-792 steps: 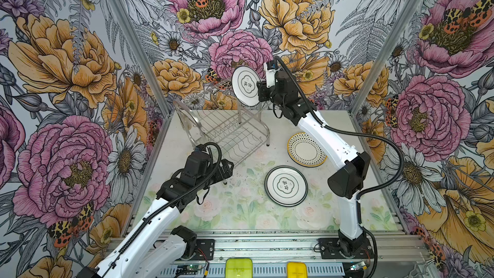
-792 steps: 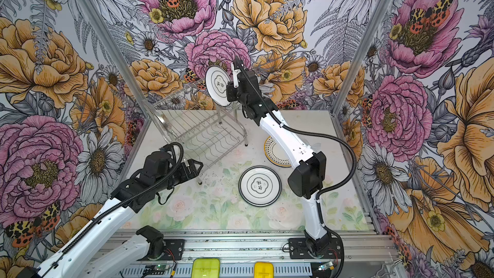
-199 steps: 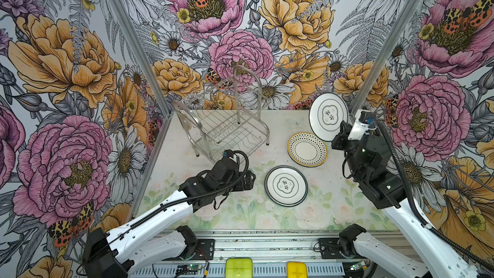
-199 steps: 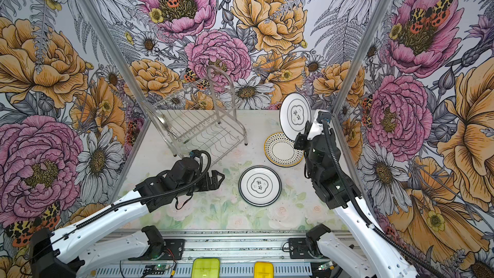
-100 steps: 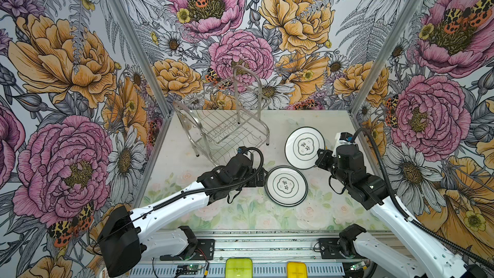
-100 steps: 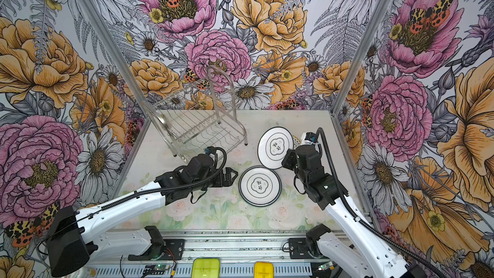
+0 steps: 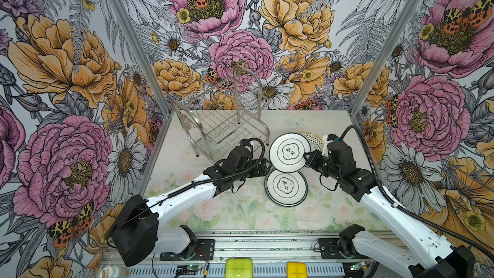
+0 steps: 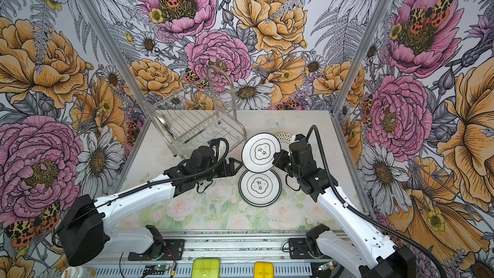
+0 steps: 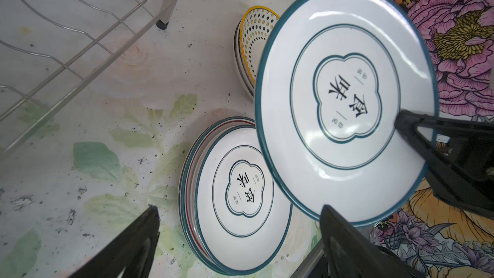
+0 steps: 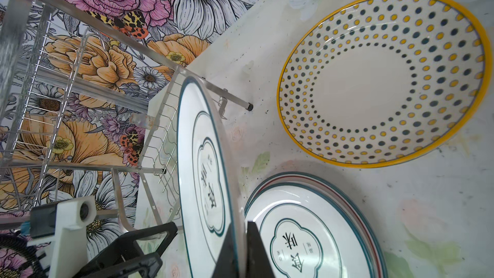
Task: Unload the plates from the dish rack
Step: Place the plate among the plates.
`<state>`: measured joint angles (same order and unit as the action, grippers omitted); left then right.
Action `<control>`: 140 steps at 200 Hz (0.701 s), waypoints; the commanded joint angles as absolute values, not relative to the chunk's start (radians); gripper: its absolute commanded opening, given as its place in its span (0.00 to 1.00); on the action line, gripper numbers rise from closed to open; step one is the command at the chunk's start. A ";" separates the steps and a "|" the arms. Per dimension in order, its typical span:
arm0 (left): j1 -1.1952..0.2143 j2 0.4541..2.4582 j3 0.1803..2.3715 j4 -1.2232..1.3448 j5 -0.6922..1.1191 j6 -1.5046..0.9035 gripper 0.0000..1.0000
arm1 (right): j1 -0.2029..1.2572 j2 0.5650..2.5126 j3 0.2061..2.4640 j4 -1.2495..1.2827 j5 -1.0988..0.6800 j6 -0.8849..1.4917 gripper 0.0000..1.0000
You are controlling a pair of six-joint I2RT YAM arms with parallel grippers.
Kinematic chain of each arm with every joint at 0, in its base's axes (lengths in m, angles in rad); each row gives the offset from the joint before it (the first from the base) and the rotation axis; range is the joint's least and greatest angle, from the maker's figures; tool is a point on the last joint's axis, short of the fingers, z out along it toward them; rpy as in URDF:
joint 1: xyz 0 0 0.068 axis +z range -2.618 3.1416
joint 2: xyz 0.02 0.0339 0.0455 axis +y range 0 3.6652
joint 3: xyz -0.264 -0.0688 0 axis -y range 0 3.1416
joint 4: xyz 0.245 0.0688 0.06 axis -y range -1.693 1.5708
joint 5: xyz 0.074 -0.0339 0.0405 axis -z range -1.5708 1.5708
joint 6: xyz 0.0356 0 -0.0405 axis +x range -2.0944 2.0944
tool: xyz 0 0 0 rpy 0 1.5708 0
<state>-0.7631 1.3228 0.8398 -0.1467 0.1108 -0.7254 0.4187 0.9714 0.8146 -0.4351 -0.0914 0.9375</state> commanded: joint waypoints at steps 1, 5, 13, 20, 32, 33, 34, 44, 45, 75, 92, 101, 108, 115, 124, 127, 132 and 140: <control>-0.744 1.338 0.837 -0.051 0.173 -0.730 0.92 | 0.410 0.981 0.801 -0.306 -0.153 0.984 0.00; -0.744 1.339 0.835 -0.043 0.173 -0.731 0.91 | 0.409 0.984 0.798 -0.296 -0.158 0.989 0.00; -0.742 1.342 0.832 -0.026 0.176 -0.737 0.90 | 0.407 0.993 0.792 -0.276 -0.172 1.000 0.00; -0.740 1.346 0.831 -0.013 0.181 -0.742 0.89 | 0.406 1.000 0.787 -0.257 -0.186 1.006 0.00; -0.735 1.356 0.834 -0.002 0.185 -0.744 0.89 | 0.405 1.008 0.775 -0.222 -0.202 1.023 0.00; -0.734 1.358 0.834 -0.002 0.185 -0.744 0.89 | 0.406 1.009 0.775 -0.217 -0.204 1.025 0.00; -0.734 1.359 0.835 -0.001 0.186 -0.744 0.89 | 0.405 1.009 0.774 -0.214 -0.207 1.027 0.00; -0.724 1.377 0.840 0.007 0.203 -0.742 0.87 | 0.405 1.015 0.761 -0.181 -0.225 1.041 0.00; -0.723 1.380 0.841 0.007 0.204 -0.742 0.86 | 0.405 1.016 0.760 -0.176 -0.228 1.043 0.00; -0.702 1.438 0.860 0.047 0.264 -0.750 0.70 | 0.404 1.035 0.744 -0.122 -0.263 1.070 0.00; -0.703 1.453 0.873 0.054 0.277 -0.752 0.58 | 0.403 1.041 0.742 -0.112 -0.275 1.076 0.00; -0.703 1.454 0.872 0.061 0.279 -0.754 0.52 | 0.402 1.043 0.738 -0.105 -0.285 1.078 0.00; -0.703 1.454 0.871 0.066 0.282 -0.755 0.49 | 0.402 1.047 0.736 -0.101 -0.289 1.083 0.00; -0.703 1.454 0.870 0.070 0.284 -0.756 0.45 | 0.402 1.049 0.730 -0.093 -0.294 1.087 0.00; -0.703 1.454 0.868 0.073 0.289 -0.756 0.41 | 0.402 1.052 0.726 -0.088 -0.301 1.089 0.00; -0.703 1.454 0.868 0.075 0.289 -0.758 0.40 | 0.402 1.053 0.724 -0.086 -0.303 1.090 0.00; -0.703 1.454 0.867 0.079 0.291 -0.757 0.38 | 0.402 1.054 0.721 -0.084 -0.305 1.091 0.00; -0.703 1.454 0.866 0.083 0.296 -0.759 0.34 | 0.402 1.055 0.718 -0.081 -0.308 1.089 0.00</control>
<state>-0.7063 1.4551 0.8467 0.0528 0.2615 -0.7612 0.4061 1.0580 0.7185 -0.1917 -0.2623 1.0645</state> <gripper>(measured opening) 0.388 0.077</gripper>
